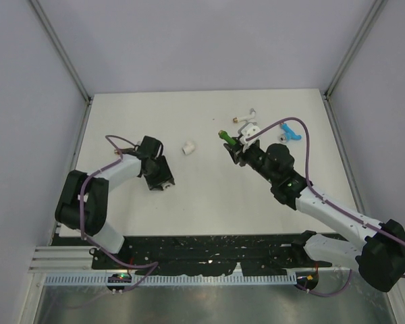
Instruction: Install the water faucets
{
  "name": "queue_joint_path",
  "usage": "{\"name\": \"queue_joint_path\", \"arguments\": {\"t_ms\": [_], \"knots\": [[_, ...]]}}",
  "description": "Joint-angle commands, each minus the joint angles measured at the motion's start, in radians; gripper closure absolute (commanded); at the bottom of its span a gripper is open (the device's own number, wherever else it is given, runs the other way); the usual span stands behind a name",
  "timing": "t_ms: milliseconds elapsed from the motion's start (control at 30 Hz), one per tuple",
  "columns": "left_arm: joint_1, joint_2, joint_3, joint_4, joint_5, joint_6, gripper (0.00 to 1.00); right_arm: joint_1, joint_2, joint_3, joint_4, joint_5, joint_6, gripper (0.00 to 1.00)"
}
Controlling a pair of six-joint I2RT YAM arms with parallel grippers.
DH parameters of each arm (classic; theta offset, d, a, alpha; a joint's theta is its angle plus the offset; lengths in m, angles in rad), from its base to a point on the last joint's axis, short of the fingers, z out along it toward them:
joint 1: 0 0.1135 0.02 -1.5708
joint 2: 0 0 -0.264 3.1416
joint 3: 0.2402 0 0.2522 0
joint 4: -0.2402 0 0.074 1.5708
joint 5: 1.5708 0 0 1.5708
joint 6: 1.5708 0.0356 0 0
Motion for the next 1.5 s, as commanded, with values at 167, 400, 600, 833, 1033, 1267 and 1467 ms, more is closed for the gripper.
{"name": "queue_joint_path", "arguments": {"t_ms": [167,400,600,833,1033,1267,1467], "knots": [[-0.057,-0.077,-0.026,0.133,0.081,-0.148,0.38,0.001,-0.029,0.008,0.076,-0.013,0.004,0.95],[-0.112,-0.068,-0.015,0.211,0.109,-0.206,0.36,0.001,-0.024,0.010,0.074,-0.019,0.005,0.95],[-0.145,-0.068,0.000,0.210,0.124,-0.187,0.34,0.001,-0.022,0.011,0.070,-0.019,0.005,0.95],[-0.145,-0.196,0.110,-0.098,-0.167,0.063,0.28,0.001,-0.019,0.017,0.065,-0.025,0.008,0.95],[-0.112,-0.099,0.305,-0.301,-0.273,0.275,0.28,0.001,-0.019,0.017,0.063,-0.032,0.011,0.95],[-0.082,0.114,0.479,-0.401,-0.189,0.357,0.32,0.001,-0.015,0.020,0.062,-0.036,0.011,0.95],[-0.082,0.242,0.569,-0.435,-0.169,0.383,0.37,0.001,-0.019,0.019,0.062,-0.036,0.011,0.95]]}}
